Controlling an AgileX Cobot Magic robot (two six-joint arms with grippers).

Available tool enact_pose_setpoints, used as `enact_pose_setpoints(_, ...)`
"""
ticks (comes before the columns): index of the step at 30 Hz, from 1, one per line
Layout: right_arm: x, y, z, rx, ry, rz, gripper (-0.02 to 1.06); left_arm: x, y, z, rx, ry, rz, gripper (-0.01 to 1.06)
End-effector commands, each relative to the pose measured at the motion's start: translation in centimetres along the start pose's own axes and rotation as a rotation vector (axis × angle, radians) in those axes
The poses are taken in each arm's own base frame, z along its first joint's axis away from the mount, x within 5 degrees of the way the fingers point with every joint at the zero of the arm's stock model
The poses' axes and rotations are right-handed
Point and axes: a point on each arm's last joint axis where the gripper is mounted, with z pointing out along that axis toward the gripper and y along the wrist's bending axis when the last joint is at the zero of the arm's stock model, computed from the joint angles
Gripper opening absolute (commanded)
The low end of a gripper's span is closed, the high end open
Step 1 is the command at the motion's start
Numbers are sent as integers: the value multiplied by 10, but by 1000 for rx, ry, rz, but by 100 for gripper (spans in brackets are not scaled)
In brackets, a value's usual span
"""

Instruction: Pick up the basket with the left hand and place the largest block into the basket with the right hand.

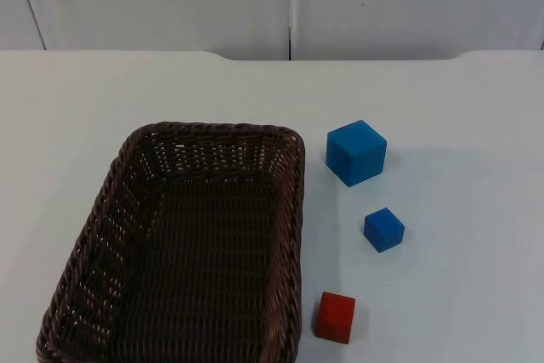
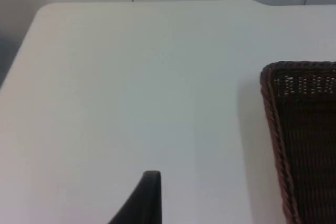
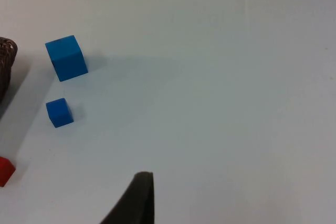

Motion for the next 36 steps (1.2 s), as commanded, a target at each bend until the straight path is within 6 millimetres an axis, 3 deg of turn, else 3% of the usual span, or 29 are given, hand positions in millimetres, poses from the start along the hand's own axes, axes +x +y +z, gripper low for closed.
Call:
enact_pose_setpoints(1,0,0,-1,2,-5,3,105,-6,-3,1,35,-21,-28,105)
enact_pose_setpoints(13,0,0,-1,2,-5,3,105,-23,-10,25,129,16,31,105)
enact_pose_setpoints(28,0,0,-1,5,-5,2,105,-40,-13,85,229,175,14,105)
enact_pose_setpoints(36,0,0,-1,5,-5,2,105,-45,-25,111,388,224,-12,105)
